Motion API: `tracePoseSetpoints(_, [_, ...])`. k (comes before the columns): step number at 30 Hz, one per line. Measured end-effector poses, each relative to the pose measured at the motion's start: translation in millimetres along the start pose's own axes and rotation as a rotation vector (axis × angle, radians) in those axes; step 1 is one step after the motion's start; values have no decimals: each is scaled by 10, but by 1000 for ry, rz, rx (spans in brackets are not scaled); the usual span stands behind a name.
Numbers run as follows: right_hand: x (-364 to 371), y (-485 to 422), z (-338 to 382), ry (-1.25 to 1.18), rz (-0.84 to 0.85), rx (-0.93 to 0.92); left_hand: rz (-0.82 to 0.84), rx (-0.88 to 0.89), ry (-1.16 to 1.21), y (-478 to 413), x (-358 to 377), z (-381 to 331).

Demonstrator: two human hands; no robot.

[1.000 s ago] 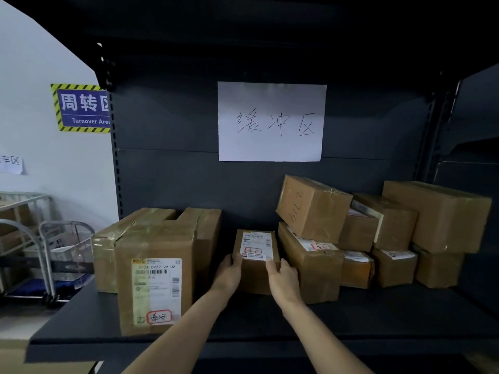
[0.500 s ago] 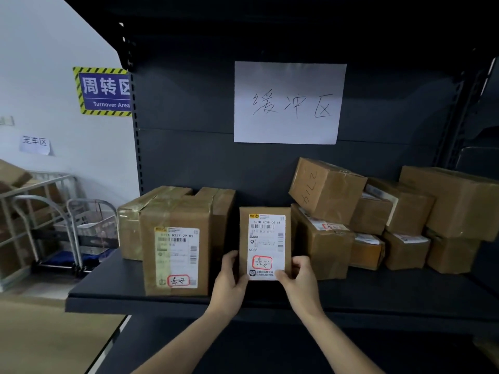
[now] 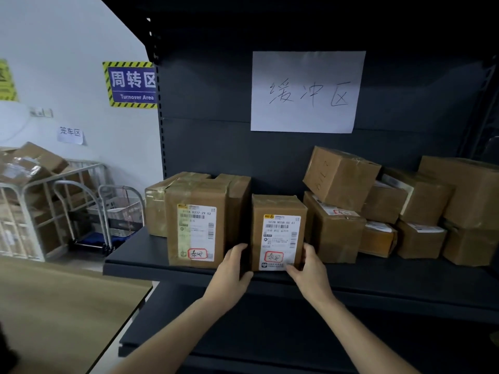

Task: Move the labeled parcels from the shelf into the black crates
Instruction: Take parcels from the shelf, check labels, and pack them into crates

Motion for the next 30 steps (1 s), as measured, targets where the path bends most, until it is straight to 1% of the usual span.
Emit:
tracePoseSetpoints(4, [90,-14,53,-14,32,-19,-39,42,-64,172,-265,61])
tracePoseSetpoints(9, [267,-49,106,-13,74,-45,-171,126,-188,398,-664,159])
tracePoseSetpoints(11, [319,-89,124,-33,101,-34,-246,104,-243,466,-856,276])
tracePoseSetpoints(14, [360,-172,119,-75,145,5,-314,-2,-297,476,-1098,572])
tracePoseSetpoints(17, [398,-239,92,-110,177,41,-279,-148,-319,370,-1214,936])
tracePoseSetpoints(20, [424,-274,56,-147,182,58,-171,-273,-310,210,-1215,1255])
tracePoseSetpoints(24, [443,-293,13,-172,196,69,-2,-266,-241,-20,-1071,1345])
tracePoseSetpoints(26, [440,-300,5,-178,202,74,54,-256,-190,-86,-973,1335])
tracePoseSetpoints(30, [473,-261,12,-169,236,62,55,-222,-77,-131,-822,1276])
Point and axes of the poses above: each hand's wrist, its own y-axis away from the middle knuckle, its own x-axis out of the palm, z = x × y, the point moved 9 cm from there along -y, towards the middle knuckle, and after that the axes turned 11 degrees about -y, right-handed, at the moved point
